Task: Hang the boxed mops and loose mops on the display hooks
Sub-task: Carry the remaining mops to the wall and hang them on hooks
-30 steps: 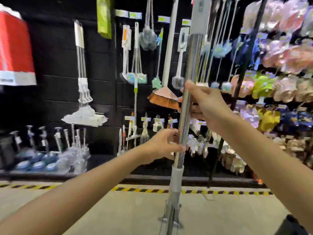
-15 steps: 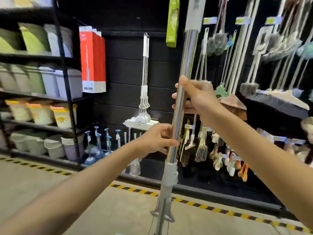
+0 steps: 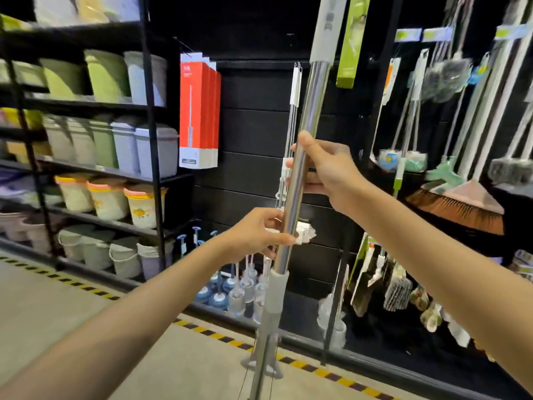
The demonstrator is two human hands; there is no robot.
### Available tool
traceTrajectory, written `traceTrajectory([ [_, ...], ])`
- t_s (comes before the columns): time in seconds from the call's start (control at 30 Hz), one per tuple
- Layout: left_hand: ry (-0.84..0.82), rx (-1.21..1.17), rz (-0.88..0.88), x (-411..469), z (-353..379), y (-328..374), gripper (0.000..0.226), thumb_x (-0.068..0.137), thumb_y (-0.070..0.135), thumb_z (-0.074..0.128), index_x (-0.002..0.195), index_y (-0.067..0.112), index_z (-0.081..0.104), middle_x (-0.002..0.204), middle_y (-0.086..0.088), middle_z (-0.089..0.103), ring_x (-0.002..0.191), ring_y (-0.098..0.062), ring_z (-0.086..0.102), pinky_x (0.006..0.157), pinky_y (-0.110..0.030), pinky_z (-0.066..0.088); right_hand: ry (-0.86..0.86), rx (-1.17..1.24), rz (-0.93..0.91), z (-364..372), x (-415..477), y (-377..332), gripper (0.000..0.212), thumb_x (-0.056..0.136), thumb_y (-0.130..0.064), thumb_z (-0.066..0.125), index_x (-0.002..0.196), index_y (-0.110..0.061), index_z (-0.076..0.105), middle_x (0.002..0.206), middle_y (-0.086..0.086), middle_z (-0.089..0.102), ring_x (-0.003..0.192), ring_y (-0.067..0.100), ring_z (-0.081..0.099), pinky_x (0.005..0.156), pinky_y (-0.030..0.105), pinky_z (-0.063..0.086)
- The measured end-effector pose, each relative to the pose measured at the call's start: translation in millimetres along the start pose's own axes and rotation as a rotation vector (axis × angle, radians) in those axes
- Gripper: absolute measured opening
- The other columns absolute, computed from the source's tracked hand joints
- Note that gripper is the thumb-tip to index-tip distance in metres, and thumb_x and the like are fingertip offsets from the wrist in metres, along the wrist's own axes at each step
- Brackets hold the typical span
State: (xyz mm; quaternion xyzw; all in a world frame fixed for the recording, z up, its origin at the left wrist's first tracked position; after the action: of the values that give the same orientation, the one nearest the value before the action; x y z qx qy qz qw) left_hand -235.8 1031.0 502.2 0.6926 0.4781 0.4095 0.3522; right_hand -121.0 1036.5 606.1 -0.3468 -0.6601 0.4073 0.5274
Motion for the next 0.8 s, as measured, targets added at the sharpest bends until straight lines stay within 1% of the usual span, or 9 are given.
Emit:
traceTrajectory([
  [0.1,0.025,-0.047,0.001,28.9,-27.3,-22.9,0.022,0.083,0.007,0.070,0.101,0.017,0.062,0.099,-0.009,0.067,0.089,-0.018,0.067,0.069,-0.033,0.060,-0.034,0.038,0.020,22.7,43.8,20.0,0.029,0.093,-0.042,0.053,0.099,-0.015,0.062,0.080,0.004,0.070,0.065,0.020,0.071,0.047,0.022,0.054],
  [0.2,0.032,-0.062,-0.009,64.8,-50.5,-43.8,0.022,0.083,0.004,0.069,0.102,0.012,0.062,0.094,-0.005,0.068,0.083,-0.013,0.067,0.064,-0.028,0.059,-0.059,0.050,0.034,38.6,90.7,40.9,0.032,0.094,-0.041,0.052,0.105,-0.012,0.062,0.081,0.003,0.069,0.063,0.017,0.070,0.045,0.021,0.052],
  [0.37,0.043,-0.092,0.005,135.7,-89.3,-67.6,0.016,0.083,0.003,0.069,0.093,0.012,0.061,0.090,-0.003,0.068,0.077,-0.009,0.068,0.059,-0.026,0.058,-0.069,0.055,0.031,53.0,174.4,64.2,0.032,0.093,-0.042,0.052,0.102,-0.013,0.064,0.080,0.003,0.070,0.059,0.016,0.070,0.044,0.020,0.052],
  [0.47,0.050,-0.085,0.019,177.6,-109.0,-83.5,0.015,0.082,0.005,0.069,0.095,0.010,0.062,0.087,-0.003,0.068,0.079,-0.013,0.068,0.064,-0.032,0.060,-0.065,0.043,0.011,59.4,215.7,77.2,0.033,0.094,-0.042,0.052,0.102,-0.013,0.064,0.080,0.003,0.070,0.059,0.016,0.070,0.044,0.020,0.052],
  [0.6,0.046,-0.066,0.026,232.1,-128.4,-108.2,0.015,0.081,0.006,0.071,0.090,0.014,0.062,0.085,-0.003,0.067,0.083,-0.017,0.067,0.068,-0.033,0.059,-0.064,0.035,0.026,65.7,265.3,101.0,0.038,0.094,-0.042,0.052,0.109,-0.009,0.063,0.086,0.007,0.070,0.062,0.013,0.070,0.046,0.020,0.052],
  [0.67,0.040,-0.083,0.023,260.6,-137.1,-123.1,0.016,0.081,0.006,0.070,0.091,0.015,0.062,0.089,-0.006,0.068,0.085,-0.019,0.068,0.070,-0.035,0.060,-0.057,0.015,0.022,68.1,292.9,115.1,0.038,0.094,-0.042,0.052,0.109,-0.010,0.063,0.087,0.008,0.071,0.063,0.013,0.070,0.048,0.021,0.054],
  [0.73,0.025,-0.094,0.020,290.5,-146.5,-139.0,0.018,0.081,0.007,0.071,0.096,0.014,0.062,0.098,-0.011,0.069,0.091,-0.022,0.069,0.072,-0.039,0.060,-0.048,-0.005,0.014,71.1,322.0,129.6,0.037,0.094,-0.042,0.051,0.110,-0.010,0.063,0.089,0.008,0.071,0.066,0.015,0.071,0.050,0.022,0.055],
  [0.8,-0.002,-0.097,0.024,322.3,-158.2,-152.7,0.020,0.081,0.008,0.071,0.098,0.015,0.063,0.100,-0.010,0.069,0.093,-0.023,0.069,0.074,-0.040,0.060,-0.027,-0.021,0.007,74.2,354.0,144.8,0.035,0.094,-0.042,0.050,0.108,-0.012,0.063,0.087,0.006,0.071,0.065,0.015,0.071,0.051,0.021,0.056],
])
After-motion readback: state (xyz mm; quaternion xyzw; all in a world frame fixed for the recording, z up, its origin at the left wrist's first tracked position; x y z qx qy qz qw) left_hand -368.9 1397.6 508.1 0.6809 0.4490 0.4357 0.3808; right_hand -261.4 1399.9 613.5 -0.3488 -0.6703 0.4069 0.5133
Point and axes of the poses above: each hand's wrist, its own x-axis towards the middle knuckle, its own z-axis out of the palm, y = z × x, the point moved 6 cm from there along x, towards the middle knuckle
